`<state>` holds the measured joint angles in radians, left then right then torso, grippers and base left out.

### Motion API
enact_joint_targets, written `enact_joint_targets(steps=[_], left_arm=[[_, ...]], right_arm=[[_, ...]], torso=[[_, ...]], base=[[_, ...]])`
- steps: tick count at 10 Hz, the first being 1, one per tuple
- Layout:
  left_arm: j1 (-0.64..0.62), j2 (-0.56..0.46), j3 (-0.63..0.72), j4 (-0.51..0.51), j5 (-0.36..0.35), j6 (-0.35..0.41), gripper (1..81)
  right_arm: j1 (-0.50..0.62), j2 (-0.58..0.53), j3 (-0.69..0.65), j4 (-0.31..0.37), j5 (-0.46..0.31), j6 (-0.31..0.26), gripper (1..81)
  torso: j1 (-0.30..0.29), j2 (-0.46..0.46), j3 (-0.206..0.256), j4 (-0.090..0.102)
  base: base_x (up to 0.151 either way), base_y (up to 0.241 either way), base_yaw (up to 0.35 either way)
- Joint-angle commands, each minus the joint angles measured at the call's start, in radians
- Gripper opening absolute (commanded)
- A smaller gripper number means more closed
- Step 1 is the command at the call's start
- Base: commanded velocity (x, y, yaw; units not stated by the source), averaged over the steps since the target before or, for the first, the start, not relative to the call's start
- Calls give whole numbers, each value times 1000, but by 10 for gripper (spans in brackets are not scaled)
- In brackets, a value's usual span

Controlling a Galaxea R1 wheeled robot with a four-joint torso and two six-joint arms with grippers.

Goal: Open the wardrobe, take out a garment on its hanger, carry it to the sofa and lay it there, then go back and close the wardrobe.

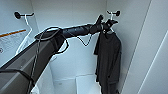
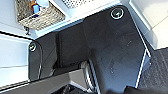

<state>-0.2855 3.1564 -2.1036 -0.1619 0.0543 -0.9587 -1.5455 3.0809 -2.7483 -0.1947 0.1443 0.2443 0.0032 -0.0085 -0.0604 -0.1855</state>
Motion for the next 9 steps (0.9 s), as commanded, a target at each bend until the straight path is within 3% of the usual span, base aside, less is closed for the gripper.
enact_joint_targets(steps=[1,5,9], left_arm=[[-192,1,-9,35,-51,2,811],[-151,-2,33,71,-155,0,811],[-131,-13,51,79,-168,-2,811]], right_arm=[[37,15,3,4,-55,-3,811],[27,15,-13,6,-55,-3,811],[26,17,-16,6,-60,-5,811]], torso=[[0,0,0,0],[0,0,0,0],[0,0,0,0]], base=[[0,0,0],[0,0,0],[0,0,0]])
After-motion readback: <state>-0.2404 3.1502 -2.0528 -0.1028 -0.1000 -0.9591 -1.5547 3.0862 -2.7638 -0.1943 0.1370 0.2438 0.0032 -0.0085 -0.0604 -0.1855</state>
